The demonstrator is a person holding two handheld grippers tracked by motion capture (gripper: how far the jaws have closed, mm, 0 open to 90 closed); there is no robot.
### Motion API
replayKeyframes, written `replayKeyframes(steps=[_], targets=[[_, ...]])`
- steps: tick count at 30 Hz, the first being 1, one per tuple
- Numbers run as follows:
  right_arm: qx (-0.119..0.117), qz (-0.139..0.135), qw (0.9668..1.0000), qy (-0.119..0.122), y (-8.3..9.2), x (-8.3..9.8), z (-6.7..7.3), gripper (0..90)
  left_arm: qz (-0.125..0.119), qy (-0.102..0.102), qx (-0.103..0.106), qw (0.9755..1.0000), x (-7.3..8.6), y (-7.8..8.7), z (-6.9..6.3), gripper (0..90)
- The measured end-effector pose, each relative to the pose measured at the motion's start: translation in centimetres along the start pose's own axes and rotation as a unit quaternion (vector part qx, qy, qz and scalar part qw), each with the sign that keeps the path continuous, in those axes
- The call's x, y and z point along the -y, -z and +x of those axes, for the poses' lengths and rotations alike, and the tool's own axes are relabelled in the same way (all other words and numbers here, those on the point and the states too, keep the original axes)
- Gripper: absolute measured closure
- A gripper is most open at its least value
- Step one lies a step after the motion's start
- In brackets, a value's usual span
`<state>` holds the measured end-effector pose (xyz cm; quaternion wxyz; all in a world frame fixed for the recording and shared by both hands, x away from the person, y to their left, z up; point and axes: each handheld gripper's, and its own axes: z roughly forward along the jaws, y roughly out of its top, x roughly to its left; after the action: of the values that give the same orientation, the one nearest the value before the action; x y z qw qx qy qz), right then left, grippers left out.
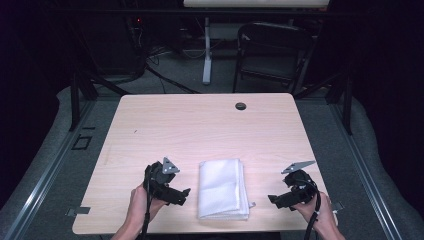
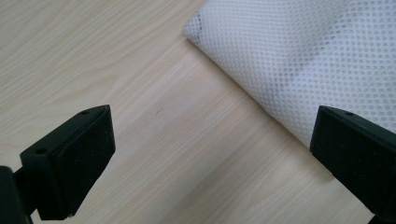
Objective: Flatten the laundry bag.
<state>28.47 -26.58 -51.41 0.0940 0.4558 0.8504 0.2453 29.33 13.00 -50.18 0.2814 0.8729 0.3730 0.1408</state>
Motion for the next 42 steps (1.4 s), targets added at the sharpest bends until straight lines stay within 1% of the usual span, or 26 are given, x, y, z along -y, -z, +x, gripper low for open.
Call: replayKeyframes(steps=[3, 4, 5, 7, 8, 9, 10, 11, 12, 13, 14, 16, 19, 22, 26, 28, 30, 31, 33, 35, 37, 38, 39, 40, 41, 42], targets=[[-0.004, 0.005, 1.0000, 0.003, 0.0, 0.0, 0.1, 4.8, 0.003, -0.010, 0.008, 0.9999, -0.2, -0.3, -0.6, 0.1], [-0.004, 0.001, 1.0000, -0.001, 0.0, 0.0, 0.2, 5.0, 0.003, -0.013, 0.011, 0.9999, -0.2, -0.4, -0.8, 0.2], [-0.015, 0.000, 0.9999, -0.003, -0.1, 0.0, 0.2, 5.4, 0.003, -0.015, 0.013, 0.9998, -0.3, -0.5, -1.0, 0.2], [-0.014, 0.006, 0.9999, 0.001, -0.1, -0.1, 0.2, 5.6, 0.007, -0.022, 0.018, 0.9996, -0.4, -0.7, -1.3, 0.2], [-0.016, 0.003, 0.9999, -0.001, -0.2, -0.1, 0.3, 6.0, 0.010, -0.028, 0.025, 0.9992, -0.5, -0.9, -1.6, 0.2], [-0.016, 0.003, 0.9999, -0.001, -0.2, -0.1, 0.3, 6.0, 0.010, -0.028, 0.025, 0.9992, -0.5, -0.9, -1.6, 0.2], [-0.015, -0.008, 0.9998, -0.011, -0.4, 0.0, 0.6, 6.5, 0.009, -0.031, 0.030, 0.9990, -0.6, -1.2, -2.0, 0.2], [-0.015, -0.008, 0.9998, -0.011, -0.4, 0.0, 0.6, 6.5, 0.009, -0.031, 0.030, 0.9990, -0.6, -1.2, -2.0, 0.2], [-0.017, 0.005, 0.9998, 0.003, -0.3, -0.2, 0.5, 7.0, 0.012, -0.037, 0.035, 0.9986, -0.7, -1.4, -2.5, 0.2], [-0.015, 0.006, 0.9999, 0.003, -0.3, -0.2, 0.5, 7.1, 0.013, -0.042, 0.040, 0.9983, -0.8, -1.5, -2.7, 0.2], [-0.015, 0.006, 0.9999, 0.003, -0.3, -0.2, 0.5, 7.1, 0.013, -0.042, 0.040, 0.9983, -0.8, -1.5, -2.7, 0.2], [-0.015, 0.002, 0.9999, 0.002, -0.3, -0.2, 0.6, 7.8, 0.018, -0.055, 0.050, 0.9971, -1.1, -1.7, -3.4, 0.3], [-0.016, 0.004, 0.9999, 0.002, -0.3, -0.2, 0.6, 7.8, 0.017, -0.061, 0.055, 0.9965, -1.3, -1.8, -4.0, 0.4], [-0.014, 0.005, 0.9999, 0.002, -0.4, -0.2, 0.6, 7.9, 0.016, -0.071, 0.067, 0.9951, -1.5, -1.9, -4.7, 0.6], [-0.020, 0.013, 0.9997, 0.007, -0.5, -0.3, 0.7, 8.3, 0.026, -0.093, 0.083, 0.9919, -1.8, -2.4, -5.8, 1.6], [-0.020, 0.013, 0.9997, 0.008, -0.5, -0.3, 0.7, 8.3, 0.035, -0.104, 0.079, 0.9908, -2.0, -2.6, -6.4, 2.4], [-0.020, 0.011, 0.9997, 0.007, -0.6, -0.4, 0.8, 8.3, 0.040, -0.113, 0.087, 0.9889, -2.2, -2.7, -6.7, 2.9], [-0.020, 0.011, 0.9997, 0.007, -0.6, -0.4, 0.8, 8.3, 0.038, -0.115, 0.086, 0.9889, -2.2, -2.8, -6.9, 2.9], [-0.020, 0.012, 0.9997, 0.004, -0.6, -0.3, 0.7, 8.3, 0.036, -0.125, 0.092, 0.9873, -2.3, -3.0, -7.2, 4.1], [-0.023, 0.012, 0.9997, 0.005, -0.7, -0.3, 0.7, 8.3, 0.029, -0.125, 0.099, 0.9868, -2.3, -3.1, -7.5, 6.1], [-0.025, 0.012, 0.9996, 0.003, -0.7, -0.4, 0.8, 8.4, 0.029, -0.127, 0.110, 0.9854, -2.4, -3.4, -7.6, 8.7], [-0.023, 0.015, 0.9996, 0.006, -0.8, -0.4, 0.8, 8.4, 0.025, -0.131, 0.113, 0.9846, -2.4, -3.6, -7.8, 13.0], [-0.025, 0.016, 0.9995, 0.006, -0.8, -0.4, 0.8, 8.4, 0.022, -0.137, 0.120, 0.9830, -2.5, -3.9, -8.1, 14.5], [-0.025, 0.016, 0.9995, 0.006, -0.8, -0.4, 0.8, 8.4, 0.022, -0.137, 0.120, 0.9830, -2.5, -3.9, -8.1, 15.8], [-0.023, 0.017, 0.9995, 0.009, -0.8, -0.4, 0.8, 8.5, 0.022, -0.143, 0.120, 0.9822, -2.6, -4.1, -8.4, 15.8], [-0.026, 0.015, 0.9995, 0.005, -0.9, -0.4, 0.9, 8.6, 0.030, -0.153, 0.128, 0.9794, -2.7, -4.6, -8.8, 18.2]])
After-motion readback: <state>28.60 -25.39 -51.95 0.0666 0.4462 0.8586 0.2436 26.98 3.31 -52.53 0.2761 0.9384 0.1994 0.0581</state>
